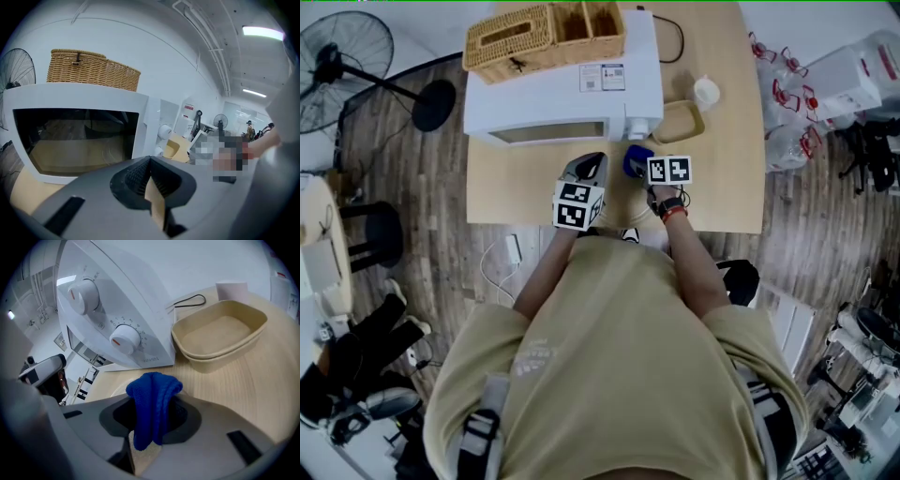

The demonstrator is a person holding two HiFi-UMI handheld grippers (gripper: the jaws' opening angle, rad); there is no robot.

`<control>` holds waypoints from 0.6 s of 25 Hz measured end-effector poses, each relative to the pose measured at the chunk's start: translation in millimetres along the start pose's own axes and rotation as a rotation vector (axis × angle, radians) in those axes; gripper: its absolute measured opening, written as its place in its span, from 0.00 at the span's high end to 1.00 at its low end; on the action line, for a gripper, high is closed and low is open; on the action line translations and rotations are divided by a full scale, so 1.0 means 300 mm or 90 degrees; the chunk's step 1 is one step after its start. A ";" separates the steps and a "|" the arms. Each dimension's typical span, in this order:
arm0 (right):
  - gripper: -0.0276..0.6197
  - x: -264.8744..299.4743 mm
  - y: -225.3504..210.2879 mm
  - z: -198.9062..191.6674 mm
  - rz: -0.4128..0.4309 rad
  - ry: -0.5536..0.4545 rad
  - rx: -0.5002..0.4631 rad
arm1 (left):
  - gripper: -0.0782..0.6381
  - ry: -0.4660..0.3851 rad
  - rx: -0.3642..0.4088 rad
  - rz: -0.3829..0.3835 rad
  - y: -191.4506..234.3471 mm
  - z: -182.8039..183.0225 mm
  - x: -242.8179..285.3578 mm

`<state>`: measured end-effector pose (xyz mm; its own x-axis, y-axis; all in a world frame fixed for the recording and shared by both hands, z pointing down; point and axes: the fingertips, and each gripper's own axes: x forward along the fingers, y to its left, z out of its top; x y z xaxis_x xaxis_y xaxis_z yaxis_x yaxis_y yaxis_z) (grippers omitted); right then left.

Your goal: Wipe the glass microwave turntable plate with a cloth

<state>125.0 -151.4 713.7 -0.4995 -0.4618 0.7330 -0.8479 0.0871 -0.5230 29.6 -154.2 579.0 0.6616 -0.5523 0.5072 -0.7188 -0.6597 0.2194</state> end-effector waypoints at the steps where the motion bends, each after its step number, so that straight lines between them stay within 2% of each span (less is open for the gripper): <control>1: 0.74 -0.007 -0.007 -0.002 -0.002 -0.001 0.002 | 0.87 0.000 0.001 -0.002 -0.004 0.001 0.003; 15: 0.74 -0.069 -0.087 -0.015 -0.031 -0.016 0.028 | 0.87 0.004 0.002 -0.013 -0.021 -0.016 0.016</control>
<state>156.7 -140.0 714.0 -0.4531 -0.4864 0.7470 -0.8620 0.0257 -0.5062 36.1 -150.1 584.0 0.6748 -0.5354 0.5079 -0.7045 -0.6722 0.2276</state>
